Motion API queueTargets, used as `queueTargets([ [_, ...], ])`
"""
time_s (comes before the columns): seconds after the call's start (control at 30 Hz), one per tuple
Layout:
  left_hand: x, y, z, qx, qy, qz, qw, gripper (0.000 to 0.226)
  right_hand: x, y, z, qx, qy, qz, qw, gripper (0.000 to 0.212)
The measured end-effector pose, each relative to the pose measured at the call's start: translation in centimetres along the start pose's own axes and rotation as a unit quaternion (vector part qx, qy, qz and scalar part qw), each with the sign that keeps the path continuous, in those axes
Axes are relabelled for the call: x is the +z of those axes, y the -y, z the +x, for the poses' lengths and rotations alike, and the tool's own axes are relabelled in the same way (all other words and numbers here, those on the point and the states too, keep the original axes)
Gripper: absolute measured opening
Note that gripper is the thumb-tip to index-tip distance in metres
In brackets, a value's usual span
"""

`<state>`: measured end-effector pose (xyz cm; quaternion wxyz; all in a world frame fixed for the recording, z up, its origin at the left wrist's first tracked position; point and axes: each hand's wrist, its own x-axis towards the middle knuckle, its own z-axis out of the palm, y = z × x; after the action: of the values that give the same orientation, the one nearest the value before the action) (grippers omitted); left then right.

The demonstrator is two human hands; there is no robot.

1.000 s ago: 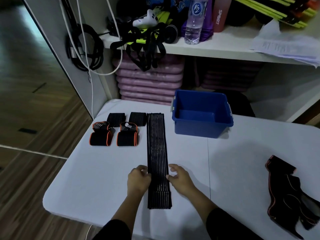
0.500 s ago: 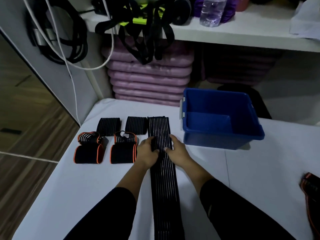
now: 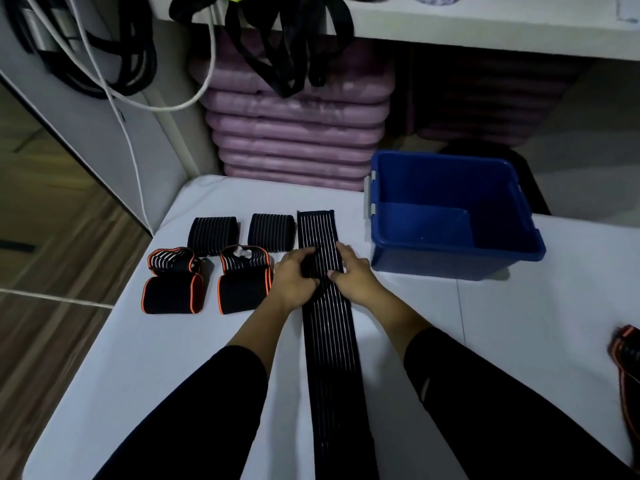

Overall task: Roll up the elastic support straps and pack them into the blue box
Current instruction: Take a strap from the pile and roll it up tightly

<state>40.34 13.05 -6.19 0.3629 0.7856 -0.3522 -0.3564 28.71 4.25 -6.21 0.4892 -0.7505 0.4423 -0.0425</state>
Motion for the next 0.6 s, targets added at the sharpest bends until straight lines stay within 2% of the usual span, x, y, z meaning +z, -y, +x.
queueTargets([
  [0.1,0.4,-0.2,-3.0,0.019,-0.024,0.073,0.997,0.060,-0.1,-0.4,-3.0,-0.022,-0.011,0.004,1.000,0.063],
  [0.27,1.7,0.3,-11.1,0.024,-0.032,0.078,0.996,0.045,0.5,-3.3,-11.2,-0.050,0.006,-0.012,0.999,0.053],
  [0.43,2.9,1.8,-18.6,0.058,0.015,0.094,0.994,0.031,1.0,-6.5,-18.4,-0.105,0.067,-0.030,0.992,0.054],
  [0.6,3.6,3.1,-22.6,0.106,0.063,0.167,0.978,0.040,1.3,-8.4,-22.0,-0.153,0.127,-0.115,0.973,0.062],
])
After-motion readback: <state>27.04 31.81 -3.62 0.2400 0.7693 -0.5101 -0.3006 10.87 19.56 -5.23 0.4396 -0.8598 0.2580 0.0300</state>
